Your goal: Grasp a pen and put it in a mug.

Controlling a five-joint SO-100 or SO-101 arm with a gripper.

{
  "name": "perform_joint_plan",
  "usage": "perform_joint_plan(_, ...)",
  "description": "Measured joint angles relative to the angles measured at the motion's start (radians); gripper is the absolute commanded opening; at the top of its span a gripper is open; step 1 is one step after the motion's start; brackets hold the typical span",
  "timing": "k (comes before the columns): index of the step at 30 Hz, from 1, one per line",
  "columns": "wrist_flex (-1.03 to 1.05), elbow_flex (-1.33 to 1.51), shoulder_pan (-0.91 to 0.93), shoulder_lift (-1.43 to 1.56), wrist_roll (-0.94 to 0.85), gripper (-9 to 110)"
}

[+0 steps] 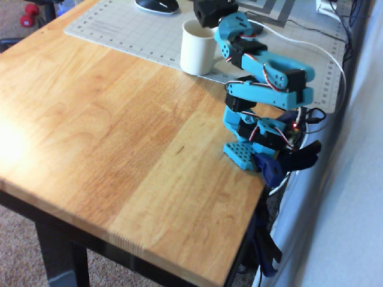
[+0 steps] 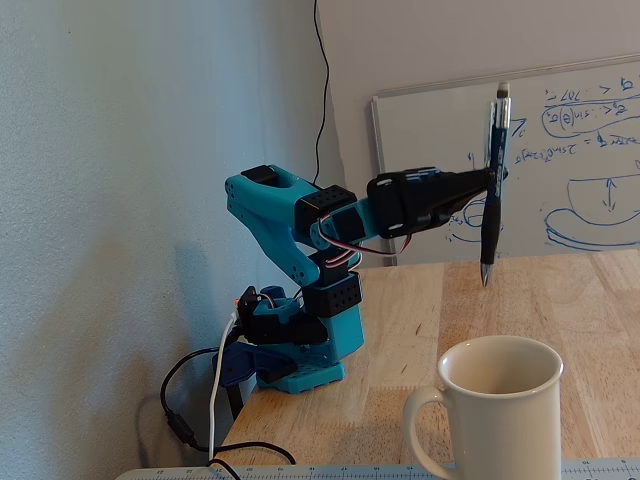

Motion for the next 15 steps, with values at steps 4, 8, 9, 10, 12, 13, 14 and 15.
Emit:
perform_joint_plan(4,0.000,0.038,0.000,0.000,0.000,0)
perform_joint_plan(8,0.000,0.077,0.000,0.000,0.000,0)
perform_joint_plan(9,0.000,0.084,0.000,0.000,0.000,0)
perform_joint_plan(10,0.000,0.094,0.000,0.000,0.000,0)
perform_joint_plan(12,0.000,0.109,0.000,0.000,0.000,0)
perform_joint_plan(13,0.000,0.114,0.000,0.000,0.000,0)
perform_joint_plan(14,0.000,0.117,0.000,0.000,0.000,0)
perform_joint_plan(15,0.000,0.117,0.000,0.000,0.000,0)
